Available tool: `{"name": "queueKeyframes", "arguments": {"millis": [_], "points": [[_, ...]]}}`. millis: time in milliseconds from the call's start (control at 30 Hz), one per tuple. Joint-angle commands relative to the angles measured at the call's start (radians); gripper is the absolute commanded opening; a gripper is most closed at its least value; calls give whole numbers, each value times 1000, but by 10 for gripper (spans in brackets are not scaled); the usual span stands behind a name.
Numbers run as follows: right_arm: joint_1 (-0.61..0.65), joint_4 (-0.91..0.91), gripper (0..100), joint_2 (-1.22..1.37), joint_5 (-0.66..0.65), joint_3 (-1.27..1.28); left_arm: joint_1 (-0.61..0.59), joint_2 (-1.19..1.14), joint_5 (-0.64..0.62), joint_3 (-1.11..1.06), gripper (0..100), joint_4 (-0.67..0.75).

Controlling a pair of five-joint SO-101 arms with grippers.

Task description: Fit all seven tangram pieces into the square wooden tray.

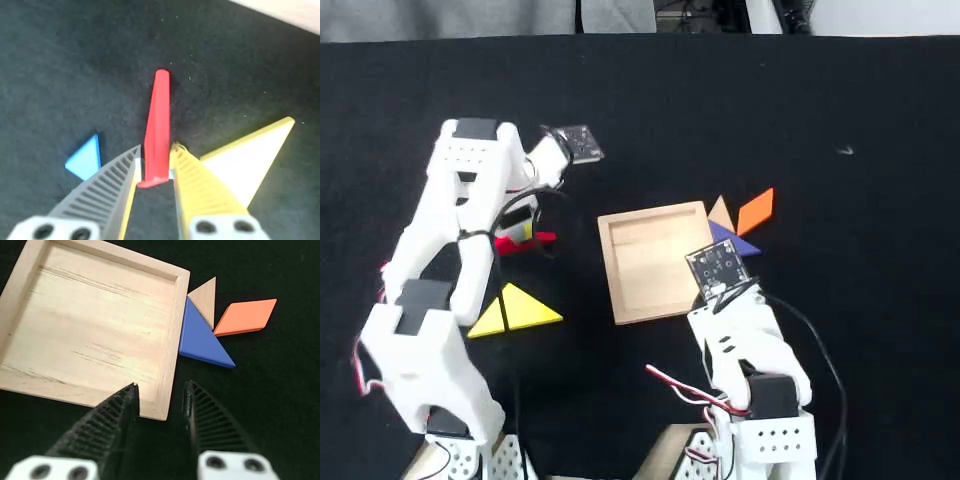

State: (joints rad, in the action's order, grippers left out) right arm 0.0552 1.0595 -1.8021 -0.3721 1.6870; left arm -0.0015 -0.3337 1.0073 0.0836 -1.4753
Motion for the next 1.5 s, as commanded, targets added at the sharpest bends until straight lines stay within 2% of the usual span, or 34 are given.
{"name": "queueKeyframes", "arguments": {"millis": [0,233,500,567,633,800,900,1000,1100,1200,1467], "points": [[14,6,155,-90,-8,-2,13,54,-46,-47,101,-11],[12,6,155,-90,-8,-2,-7,-6,-46,-137,101,137],[12,6,155,-90,-8,-2,-24,-5,-41,-136,101,204],[12,6,155,-90,-8,-2,-30,-6,-34,-136,88,209],[12,6,155,-90,-8,-2,-33,-8,6,-136,29,201],[12,6,155,-90,-8,-2,-54,0,20,-148,27,198],[12,6,155,-90,-8,-2,-28,43,12,-91,29,64],[11,6,155,-90,-8,-2,64,155,-110,51,29,-155],[8,5,155,-93,-8,-2,173,250,-331,186,29,-288],[5,2,155,-93,-8,-4,232,295,-582,205,29,-278],[-152,-89,155,-93,3,-2,321,133,-1077,272,30,-224]]}}
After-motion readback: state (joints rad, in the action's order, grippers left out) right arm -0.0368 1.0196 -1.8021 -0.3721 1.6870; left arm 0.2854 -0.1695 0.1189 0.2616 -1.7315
